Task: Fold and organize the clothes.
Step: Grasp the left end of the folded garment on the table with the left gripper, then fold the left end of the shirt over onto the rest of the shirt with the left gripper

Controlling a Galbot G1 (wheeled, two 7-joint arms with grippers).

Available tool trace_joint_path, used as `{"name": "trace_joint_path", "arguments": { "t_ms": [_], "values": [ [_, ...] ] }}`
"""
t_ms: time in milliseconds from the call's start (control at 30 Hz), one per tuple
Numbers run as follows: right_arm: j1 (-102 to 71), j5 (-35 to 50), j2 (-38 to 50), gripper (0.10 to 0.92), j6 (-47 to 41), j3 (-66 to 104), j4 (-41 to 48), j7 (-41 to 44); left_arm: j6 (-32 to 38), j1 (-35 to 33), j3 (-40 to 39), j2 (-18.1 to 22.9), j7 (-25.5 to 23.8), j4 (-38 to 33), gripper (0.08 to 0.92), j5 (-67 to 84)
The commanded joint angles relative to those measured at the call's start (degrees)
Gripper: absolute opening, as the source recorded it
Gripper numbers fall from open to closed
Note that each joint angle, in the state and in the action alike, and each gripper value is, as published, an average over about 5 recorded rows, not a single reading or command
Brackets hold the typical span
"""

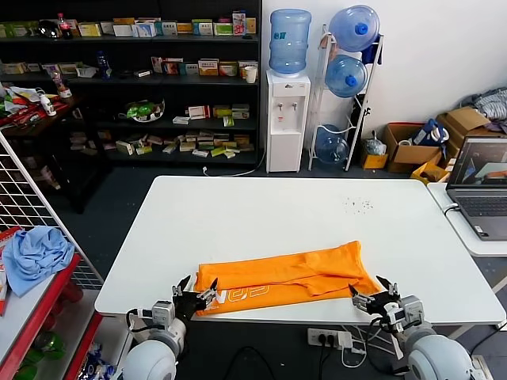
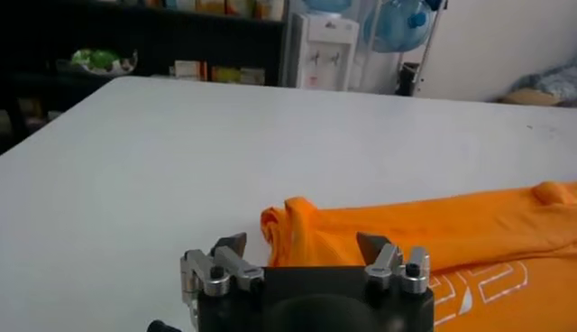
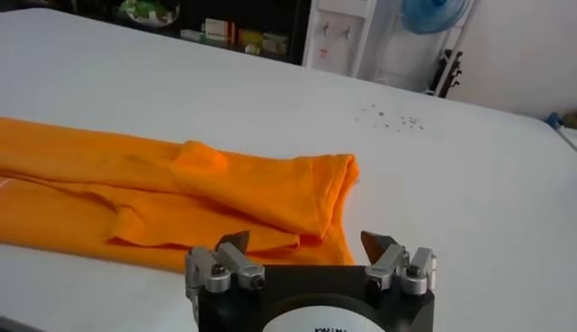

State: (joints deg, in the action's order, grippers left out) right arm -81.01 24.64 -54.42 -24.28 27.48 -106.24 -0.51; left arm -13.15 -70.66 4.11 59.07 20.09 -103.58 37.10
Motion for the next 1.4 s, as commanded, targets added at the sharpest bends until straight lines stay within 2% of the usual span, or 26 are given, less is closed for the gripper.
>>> {"name": "trace_joint_path", "arguments": {
  "t_ms": [33, 700, 800, 1033, 1400],
  "values": [
    [-0.9, 0.0, 0.1, 0.822, -0.2, 0.3, -1.4, -0.1, -1.9, 0.9, -0.1, 1.3, 1.3, 2.5, 0.775, 7.2],
    [-2.0, -1.1, -0.5, 0.823, 0.7, 0.9, -4.2, -0.3, -2.9, 3.5, -0.5, 0.7, 0.6, 4.0, 0.195, 8.8],
    [-2.1, -0.9, -0.7, 0.823, 0.7, 1.1, -4.3, -0.4, -3.1, 4.0, -0.5, 0.2, 0.3, 4.0, 0.128, 8.9],
    [-2.3, -0.6, -1.1, 0.823, 0.8, 1.3, -4.8, -0.7, -3.2, 7.1, 0.6, -4.5, -0.7, 6.1, 0.109, 9.8],
    [-3.0, -0.4, -1.2, 0.823, 2.2, 2.5, -5.3, -1.0, -3.2, 16.6, 3.8, -15.8, -3.8, 17.6, 0.109, 10.1]
  ]
}}
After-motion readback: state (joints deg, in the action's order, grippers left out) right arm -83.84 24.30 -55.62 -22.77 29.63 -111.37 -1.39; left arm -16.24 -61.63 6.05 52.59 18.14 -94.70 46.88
